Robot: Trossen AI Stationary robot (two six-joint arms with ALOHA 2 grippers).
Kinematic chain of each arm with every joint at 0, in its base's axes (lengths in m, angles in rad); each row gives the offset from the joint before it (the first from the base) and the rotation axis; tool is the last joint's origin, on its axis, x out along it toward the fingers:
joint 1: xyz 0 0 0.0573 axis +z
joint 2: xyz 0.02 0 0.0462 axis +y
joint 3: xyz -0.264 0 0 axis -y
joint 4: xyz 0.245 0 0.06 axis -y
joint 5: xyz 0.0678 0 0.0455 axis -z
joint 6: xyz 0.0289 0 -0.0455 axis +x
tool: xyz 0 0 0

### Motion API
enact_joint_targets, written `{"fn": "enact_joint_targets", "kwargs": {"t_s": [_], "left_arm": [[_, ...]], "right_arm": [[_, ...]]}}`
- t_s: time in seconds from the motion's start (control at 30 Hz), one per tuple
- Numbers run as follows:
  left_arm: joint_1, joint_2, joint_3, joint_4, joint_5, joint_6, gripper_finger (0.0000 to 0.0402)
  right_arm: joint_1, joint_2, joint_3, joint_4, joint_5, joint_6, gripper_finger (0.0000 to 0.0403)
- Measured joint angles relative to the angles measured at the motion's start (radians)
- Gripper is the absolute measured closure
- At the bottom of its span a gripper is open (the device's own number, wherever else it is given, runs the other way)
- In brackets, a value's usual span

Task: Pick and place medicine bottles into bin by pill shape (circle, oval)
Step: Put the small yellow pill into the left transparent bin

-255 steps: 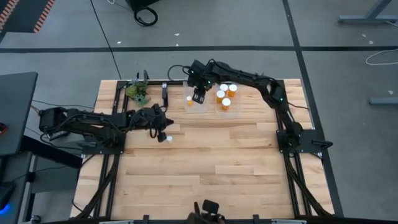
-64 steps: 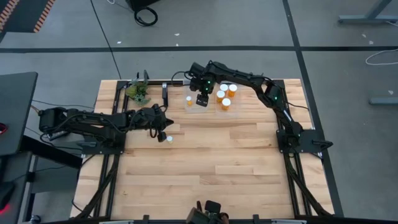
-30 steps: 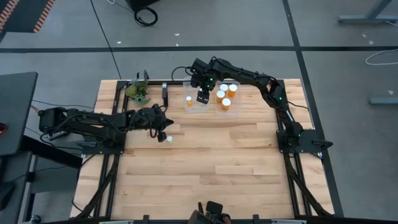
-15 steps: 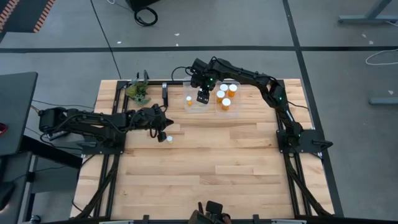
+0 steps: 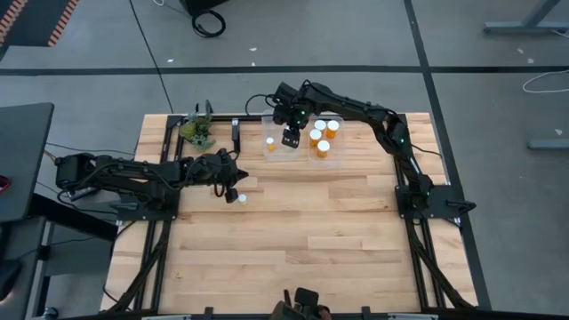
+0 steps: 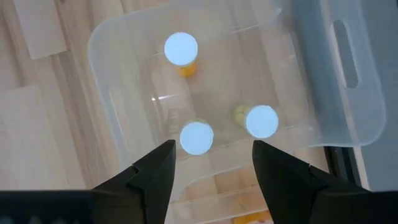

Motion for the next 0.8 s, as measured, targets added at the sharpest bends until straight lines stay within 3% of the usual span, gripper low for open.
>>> {"fn": "enact_joint_targets", "kwargs": {"t_s": [0.27,0.6,0.8], "left_arm": [[0.001,0.0,0.0,0.001,-0.002,0.001,0.0375],[-0.004,-0.019,0.001,-0.025,0.029,-0.003,0.0369],[-0.031,-0.053,0.07,-0.199,0.062,-0.033,0.037]], "right_arm": [[0.015,-0.077,0.0,0.012,0.002,0.011,0.0182],[0.119,-0.091,0.0,0.025,0.0,0.018,0.0182],[0.18,-0.091,0.0,0.024,-0.001,0.016,0.0182]]}}
